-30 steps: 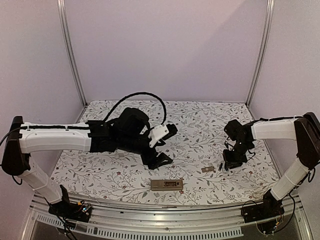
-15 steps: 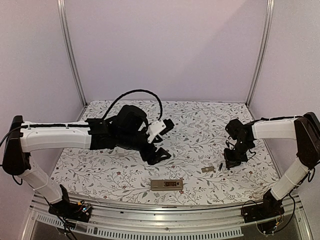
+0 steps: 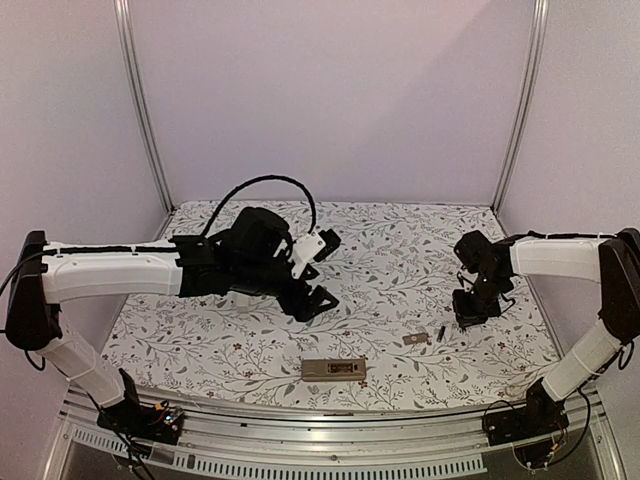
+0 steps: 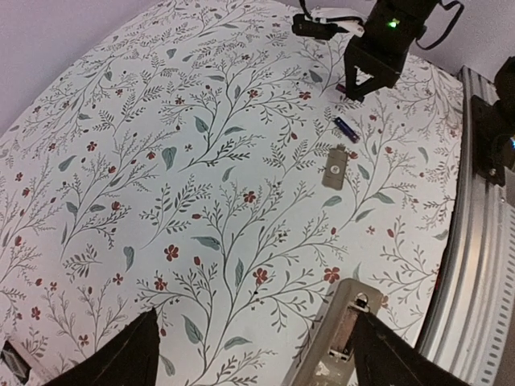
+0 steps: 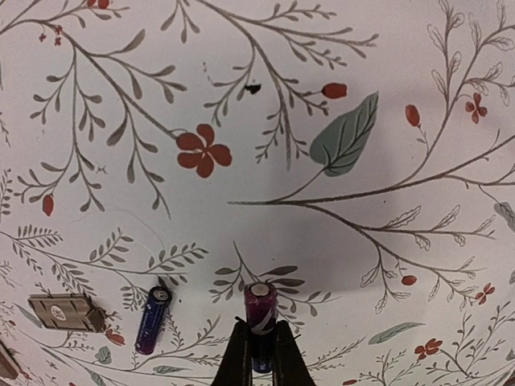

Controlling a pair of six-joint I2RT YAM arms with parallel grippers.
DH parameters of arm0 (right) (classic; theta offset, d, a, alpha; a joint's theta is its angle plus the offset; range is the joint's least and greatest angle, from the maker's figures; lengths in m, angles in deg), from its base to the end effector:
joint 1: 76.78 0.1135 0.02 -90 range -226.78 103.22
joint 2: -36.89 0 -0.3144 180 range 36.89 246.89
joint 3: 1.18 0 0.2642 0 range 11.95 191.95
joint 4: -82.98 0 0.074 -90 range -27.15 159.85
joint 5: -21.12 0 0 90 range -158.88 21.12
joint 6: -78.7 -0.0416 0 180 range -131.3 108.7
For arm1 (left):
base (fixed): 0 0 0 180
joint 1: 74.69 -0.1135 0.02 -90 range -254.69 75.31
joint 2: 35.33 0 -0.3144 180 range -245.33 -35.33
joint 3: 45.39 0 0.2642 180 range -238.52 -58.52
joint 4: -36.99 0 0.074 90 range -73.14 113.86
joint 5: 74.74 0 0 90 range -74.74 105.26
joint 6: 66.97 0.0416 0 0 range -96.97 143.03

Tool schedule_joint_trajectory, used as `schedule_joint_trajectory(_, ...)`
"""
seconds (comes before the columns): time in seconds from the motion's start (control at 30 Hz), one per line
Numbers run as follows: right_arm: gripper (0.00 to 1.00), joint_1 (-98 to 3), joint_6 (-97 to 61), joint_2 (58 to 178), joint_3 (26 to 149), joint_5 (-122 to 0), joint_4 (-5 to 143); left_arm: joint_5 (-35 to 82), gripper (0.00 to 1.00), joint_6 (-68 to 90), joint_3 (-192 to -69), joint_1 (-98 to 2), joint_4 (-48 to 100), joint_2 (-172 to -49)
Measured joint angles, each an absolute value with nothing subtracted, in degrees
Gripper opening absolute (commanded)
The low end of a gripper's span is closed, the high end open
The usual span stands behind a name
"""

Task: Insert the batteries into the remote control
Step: Pick up the battery at the center of the board, then load the battery into the battery compartment.

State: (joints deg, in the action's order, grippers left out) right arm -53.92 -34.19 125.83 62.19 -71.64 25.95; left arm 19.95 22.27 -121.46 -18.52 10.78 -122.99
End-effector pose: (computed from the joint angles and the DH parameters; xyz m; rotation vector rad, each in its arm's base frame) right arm 0.2472 0.1020 0.1992 0.0055 3.0039 0.0088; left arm 0.1960 -0.2986 0.3038 1.1118 2.0177 -0.6207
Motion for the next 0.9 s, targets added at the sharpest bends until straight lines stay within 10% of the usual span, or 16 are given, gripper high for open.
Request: schedule_joint_trajectory(0.9, 0.00, -40.35, -31.83, 110.97, 72.63, -41.98, 49.12, 22.14, 0.69, 14.91, -104.91, -14.39, 49.99, -114.84)
